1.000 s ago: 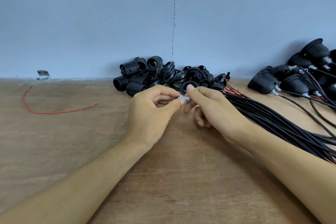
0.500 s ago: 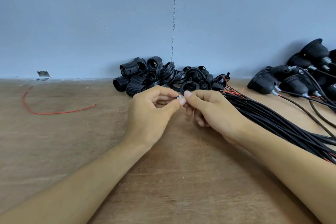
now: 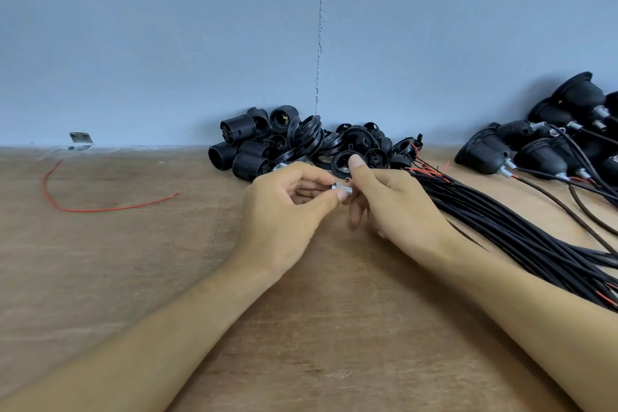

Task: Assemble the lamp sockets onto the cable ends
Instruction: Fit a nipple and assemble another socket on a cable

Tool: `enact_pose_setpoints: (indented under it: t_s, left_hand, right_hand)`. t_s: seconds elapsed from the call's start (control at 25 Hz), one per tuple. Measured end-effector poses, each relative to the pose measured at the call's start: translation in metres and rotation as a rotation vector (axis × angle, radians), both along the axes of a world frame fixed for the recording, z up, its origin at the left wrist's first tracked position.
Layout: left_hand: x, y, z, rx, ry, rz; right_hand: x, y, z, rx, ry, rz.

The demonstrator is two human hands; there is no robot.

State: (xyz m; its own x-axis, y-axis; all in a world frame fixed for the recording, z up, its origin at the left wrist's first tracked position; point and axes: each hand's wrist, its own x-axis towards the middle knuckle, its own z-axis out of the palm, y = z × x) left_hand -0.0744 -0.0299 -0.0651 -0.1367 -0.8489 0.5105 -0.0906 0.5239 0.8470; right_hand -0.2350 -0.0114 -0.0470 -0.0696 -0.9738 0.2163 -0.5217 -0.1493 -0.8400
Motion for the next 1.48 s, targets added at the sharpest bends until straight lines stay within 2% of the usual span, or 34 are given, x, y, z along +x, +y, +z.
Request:
enact_pose_setpoints:
  t_s: [0.16, 0.36, 0.56, 0.8, 0.96, 1.2, 1.32, 1.48]
  left_hand:
    - [0.002, -0.003, 0.0, 0.043, 0.041, 0.009]
    - [0.0, -0.001, 0.001, 0.049, 0.023, -0.031]
    - [0.003, -0.005, 0.001, 0.079, 0.067, 0.037]
    - [0.001, -0.004, 0.0, 0.061, 0.041, 0.008]
    - [0.002, -0.007, -0.001, 0.074, 0.063, 0.029]
    - [0.004, -0.011, -0.002, 0.092, 0.009, 0.007]
    - [0.009, -0.019, -0.003, 0.103, -0.119, 0.12]
    - [0.024, -0.04, -0.003, 0.083, -0.212, 0.484]
  right_hand:
    - [-0.003, 0.0, 0.002, 0.002, -0.146, 0.107]
    - [-0.001, -0.003, -0.002, 0.011, 0.02, 0.032]
    - [-0.002, 0.001, 0.002, 0.007, -0.183, 0.151]
    - [0.001, -0.001, 0.0, 0.033, -0.079, 0.095]
    - [-0.003, 0.0, 0.001, 0.055, -0.215, 0.163]
    - [-0.003, -0.003, -0.003, 0.052, -0.211, 0.112]
    - [-0.003, -0.003, -0.006, -0.003, -0.149, 0.023]
    - [-0.002, -0.002, -0.008, -0.045, -0.022, 0.015]
